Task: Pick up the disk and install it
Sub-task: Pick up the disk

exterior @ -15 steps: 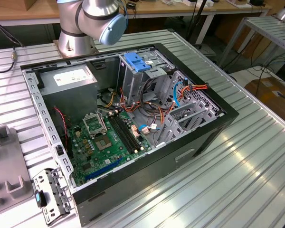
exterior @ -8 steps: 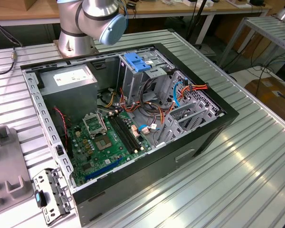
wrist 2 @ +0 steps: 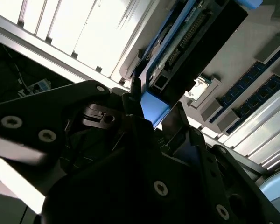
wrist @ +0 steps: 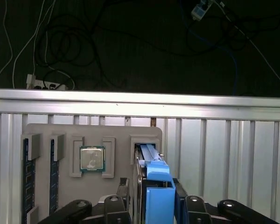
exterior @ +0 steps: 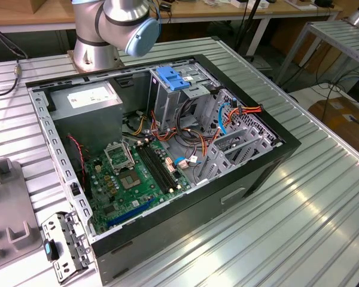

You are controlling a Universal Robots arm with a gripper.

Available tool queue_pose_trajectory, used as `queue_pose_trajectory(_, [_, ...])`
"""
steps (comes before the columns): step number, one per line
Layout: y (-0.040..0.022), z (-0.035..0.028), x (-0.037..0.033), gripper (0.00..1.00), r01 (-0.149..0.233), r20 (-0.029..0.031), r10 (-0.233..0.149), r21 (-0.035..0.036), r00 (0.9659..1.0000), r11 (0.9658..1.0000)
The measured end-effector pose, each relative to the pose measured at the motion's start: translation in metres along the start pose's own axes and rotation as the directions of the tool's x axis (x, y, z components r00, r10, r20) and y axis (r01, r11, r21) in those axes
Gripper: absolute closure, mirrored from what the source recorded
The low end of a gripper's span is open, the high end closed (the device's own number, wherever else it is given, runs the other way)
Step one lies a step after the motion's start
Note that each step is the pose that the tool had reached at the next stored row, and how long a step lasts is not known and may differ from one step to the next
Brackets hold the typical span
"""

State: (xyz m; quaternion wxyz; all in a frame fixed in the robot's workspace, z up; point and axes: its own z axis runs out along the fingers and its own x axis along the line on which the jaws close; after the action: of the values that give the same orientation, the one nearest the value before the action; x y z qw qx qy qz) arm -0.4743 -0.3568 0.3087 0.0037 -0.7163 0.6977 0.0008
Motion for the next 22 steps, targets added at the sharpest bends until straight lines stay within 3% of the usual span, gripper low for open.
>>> queue_pose_trajectory(1, [0.0000,0.0001,0.0000,0.50,0.000,0.0001,0.000,0.0002,1.0000,1.0000])
queue_pose_trajectory(2, [0.0000,0.0002,0.0000,0.57,0.000,0.0001,0.000,0.0002,1.0000,1.0000])
queue_pose_trajectory(9, [0.0000,0.0132,-0.0009,0.57,0.000,0.0001,0.000,0.0001,1.0000,1.0000])
queue_pose_trajectory(22, [0.0000,0.0147,-0.0011,0.57,0.000,0.0001,0.000,0.0000,1.0000,1.0000])
